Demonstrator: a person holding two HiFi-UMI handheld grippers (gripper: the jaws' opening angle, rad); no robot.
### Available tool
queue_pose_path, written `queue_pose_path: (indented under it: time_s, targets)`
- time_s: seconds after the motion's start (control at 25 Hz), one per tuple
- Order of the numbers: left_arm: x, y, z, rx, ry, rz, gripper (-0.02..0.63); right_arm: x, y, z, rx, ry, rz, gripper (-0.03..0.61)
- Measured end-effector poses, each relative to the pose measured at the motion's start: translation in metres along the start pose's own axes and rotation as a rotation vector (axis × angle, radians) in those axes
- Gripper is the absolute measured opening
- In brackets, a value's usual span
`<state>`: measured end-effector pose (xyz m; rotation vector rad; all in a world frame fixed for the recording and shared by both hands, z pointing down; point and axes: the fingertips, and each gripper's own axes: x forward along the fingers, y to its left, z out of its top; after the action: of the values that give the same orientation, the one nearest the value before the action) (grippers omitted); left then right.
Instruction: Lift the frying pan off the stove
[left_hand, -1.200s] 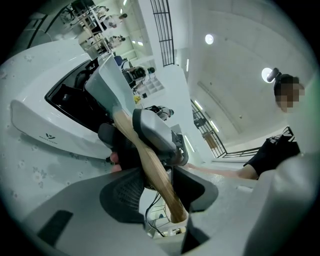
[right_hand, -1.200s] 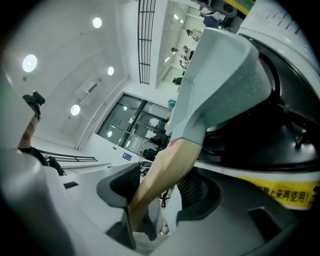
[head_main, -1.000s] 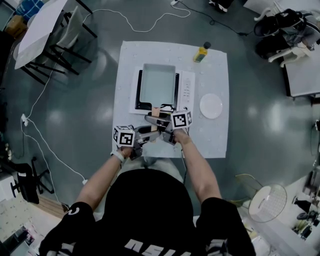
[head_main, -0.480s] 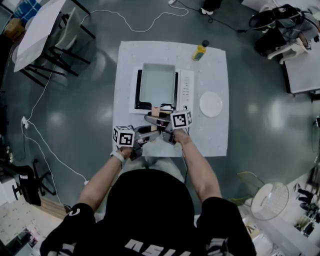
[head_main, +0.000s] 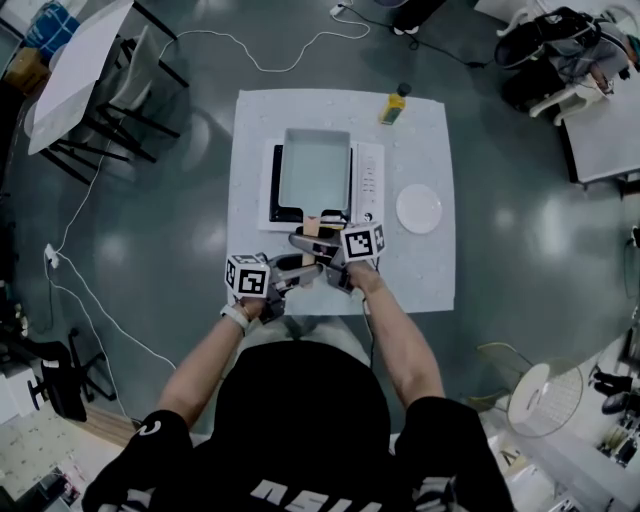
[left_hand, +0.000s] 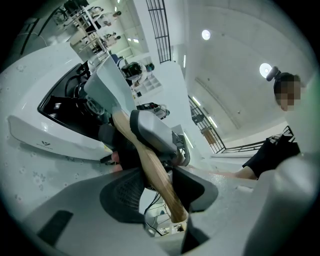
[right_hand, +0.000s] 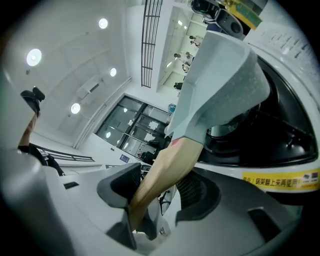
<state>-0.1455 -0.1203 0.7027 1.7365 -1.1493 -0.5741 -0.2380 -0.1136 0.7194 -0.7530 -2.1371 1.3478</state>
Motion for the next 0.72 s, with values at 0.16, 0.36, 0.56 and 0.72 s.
queue_pose_path:
  time_s: [0.16,0.36,0.56,0.72]
  targets:
    - [-0.001,-0.013,0.002,0.031,0.005,-0.011,0.172,-0.003,0.015,0.003,-0.043,-0.004,0.0,0.212]
    - [-0.004,-0.033,0.008,0.07,0.01,-0.023,0.172,-0.008,0.036,0.01,-0.076,-0.031,-0.001,0.212]
    - [-0.007,-0.049,0.017,0.102,0.013,-0.048,0.172,-0.01,0.057,0.02,-0.106,-0.056,-0.008,0.212]
    - [-0.014,-0.062,0.024,0.134,0.031,-0.068,0.17,-0.007,0.073,0.026,-0.131,-0.08,-0.011,0.212]
